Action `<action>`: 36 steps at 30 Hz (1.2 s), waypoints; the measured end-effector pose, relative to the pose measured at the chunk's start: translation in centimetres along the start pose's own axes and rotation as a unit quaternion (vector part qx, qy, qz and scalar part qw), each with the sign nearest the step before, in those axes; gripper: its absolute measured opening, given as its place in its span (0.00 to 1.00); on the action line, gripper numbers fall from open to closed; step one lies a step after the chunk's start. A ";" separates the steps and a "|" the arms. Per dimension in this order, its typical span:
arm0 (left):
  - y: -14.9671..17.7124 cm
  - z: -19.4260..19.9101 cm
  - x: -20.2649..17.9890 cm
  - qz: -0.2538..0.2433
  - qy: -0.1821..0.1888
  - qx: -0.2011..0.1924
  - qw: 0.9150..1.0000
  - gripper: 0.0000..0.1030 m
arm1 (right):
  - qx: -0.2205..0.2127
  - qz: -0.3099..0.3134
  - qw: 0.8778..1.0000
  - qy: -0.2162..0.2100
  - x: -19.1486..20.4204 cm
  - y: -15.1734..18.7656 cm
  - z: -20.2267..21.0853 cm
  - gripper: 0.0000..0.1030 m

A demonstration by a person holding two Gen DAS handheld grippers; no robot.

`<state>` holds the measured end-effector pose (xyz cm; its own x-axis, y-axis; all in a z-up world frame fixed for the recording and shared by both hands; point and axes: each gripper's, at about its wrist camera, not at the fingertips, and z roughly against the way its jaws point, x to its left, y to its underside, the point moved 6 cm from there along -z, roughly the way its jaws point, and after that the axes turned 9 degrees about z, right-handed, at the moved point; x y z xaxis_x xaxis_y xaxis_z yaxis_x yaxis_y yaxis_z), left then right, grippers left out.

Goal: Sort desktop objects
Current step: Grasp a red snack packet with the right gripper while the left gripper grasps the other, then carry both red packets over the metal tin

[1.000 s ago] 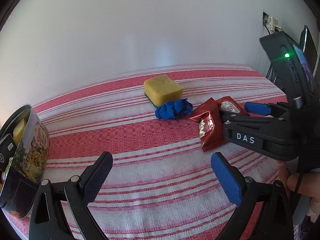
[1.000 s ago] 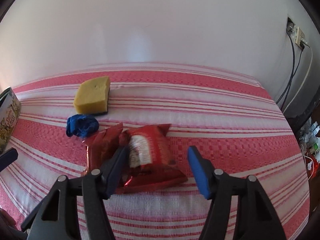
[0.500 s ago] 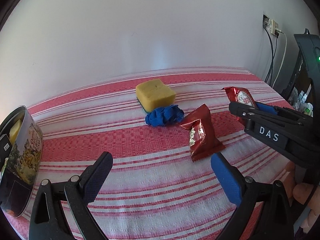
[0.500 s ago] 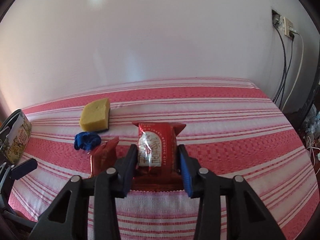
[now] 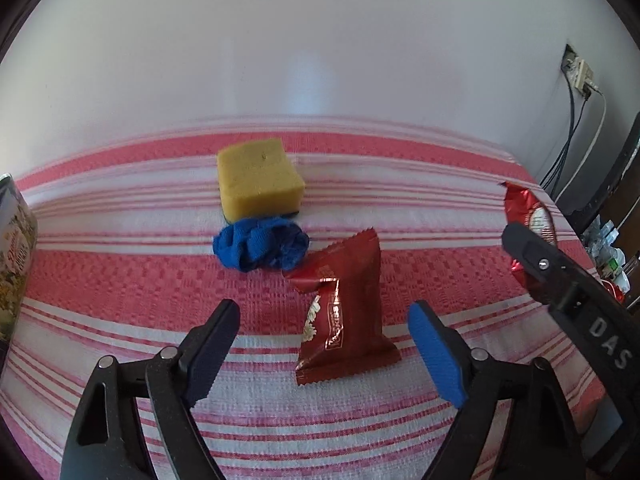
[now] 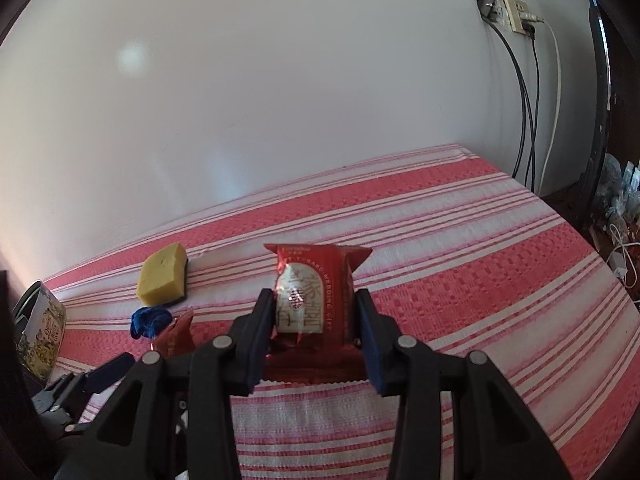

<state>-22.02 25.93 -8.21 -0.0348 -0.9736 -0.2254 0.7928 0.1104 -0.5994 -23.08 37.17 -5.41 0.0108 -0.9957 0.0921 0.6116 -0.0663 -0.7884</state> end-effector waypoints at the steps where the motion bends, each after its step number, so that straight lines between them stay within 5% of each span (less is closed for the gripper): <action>1: -0.2 0.2 -0.1 -0.001 0.001 -0.009 1.000 0.79 | 0.001 -0.001 1.000 -0.001 0.0 0.0 0.0 0.40; 4: -0.2 0.1 -0.2 0.005 0.007 -0.007 1.000 0.69 | 0.002 0.003 1.000 -0.004 0.2 0.1 -0.3 0.40; 7: -0.3 0.2 0.1 0.000 0.011 -0.008 1.000 0.40 | 0.001 0.008 1.000 -0.004 0.5 0.0 -0.4 0.40; 15: -0.2 0.6 0.2 -0.010 0.024 -0.008 1.000 0.38 | -0.008 -0.005 1.000 -0.012 0.3 0.1 -0.2 0.40; 26: -0.5 4.1 1.0 -0.034 0.003 -0.093 0.995 0.38 | -0.065 0.022 0.998 -0.016 1.4 -0.8 1.8 0.40; 36: -0.5 5.2 2.1 -0.032 -0.009 -0.126 0.991 0.38 | -0.080 0.015 0.997 -0.015 1.5 -0.6 2.5 0.40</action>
<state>-19.33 22.76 -4.37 -0.0688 -0.9833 -0.1683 0.6111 0.0918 -0.7862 -21.44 35.88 -3.29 0.0524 -0.9952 0.0826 0.4764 -0.0478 -0.8779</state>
